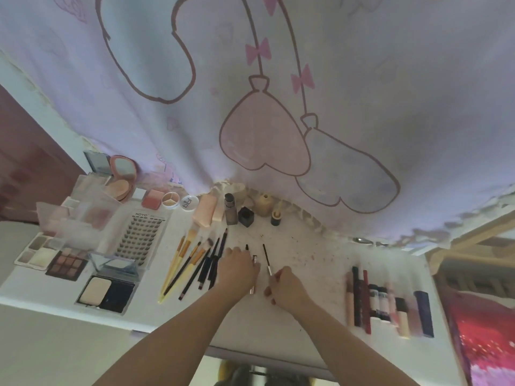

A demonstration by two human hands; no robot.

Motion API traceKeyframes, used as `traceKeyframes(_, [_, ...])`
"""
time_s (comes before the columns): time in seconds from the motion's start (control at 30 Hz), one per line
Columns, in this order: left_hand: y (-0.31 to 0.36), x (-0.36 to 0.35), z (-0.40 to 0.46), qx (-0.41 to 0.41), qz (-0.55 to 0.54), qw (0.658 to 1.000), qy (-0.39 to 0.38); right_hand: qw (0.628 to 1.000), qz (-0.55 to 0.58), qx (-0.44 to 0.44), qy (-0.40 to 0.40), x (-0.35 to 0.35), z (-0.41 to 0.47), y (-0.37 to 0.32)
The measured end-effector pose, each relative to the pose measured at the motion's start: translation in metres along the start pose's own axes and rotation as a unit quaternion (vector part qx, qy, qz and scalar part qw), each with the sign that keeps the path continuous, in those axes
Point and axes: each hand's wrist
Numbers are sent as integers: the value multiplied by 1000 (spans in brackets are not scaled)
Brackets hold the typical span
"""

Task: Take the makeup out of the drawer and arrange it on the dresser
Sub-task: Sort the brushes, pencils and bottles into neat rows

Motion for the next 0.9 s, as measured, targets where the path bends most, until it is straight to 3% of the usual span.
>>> traceKeyframes(0.23, [-14, -9, 11, -43, 88, 995, 23, 971, -233, 51, 32, -30, 8, -14])
traceKeyframes(0.47, [-23, 0, 14, -67, 90, 993, 45, 962, -266, 62, 10, -31, 12, -22])
traceKeyframes(0.67, [29, 11, 9, -157, 55, 984, 55, 972, -217, 49, 77, 68, 13, 8])
traceKeyframes(0.8, [101, -10, -16, -250, 16, 968, -12, 971, -216, -3, 100, 139, 19, 45])
traceKeyframes(0.9, [146, -31, -35, -245, 17, 967, -68, 964, -256, -20, 67, 158, 26, 60])
Point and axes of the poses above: each hand's wrist, its own z-axis towards the middle knuckle, its own x-axis out of the back of the hand, y = z × x
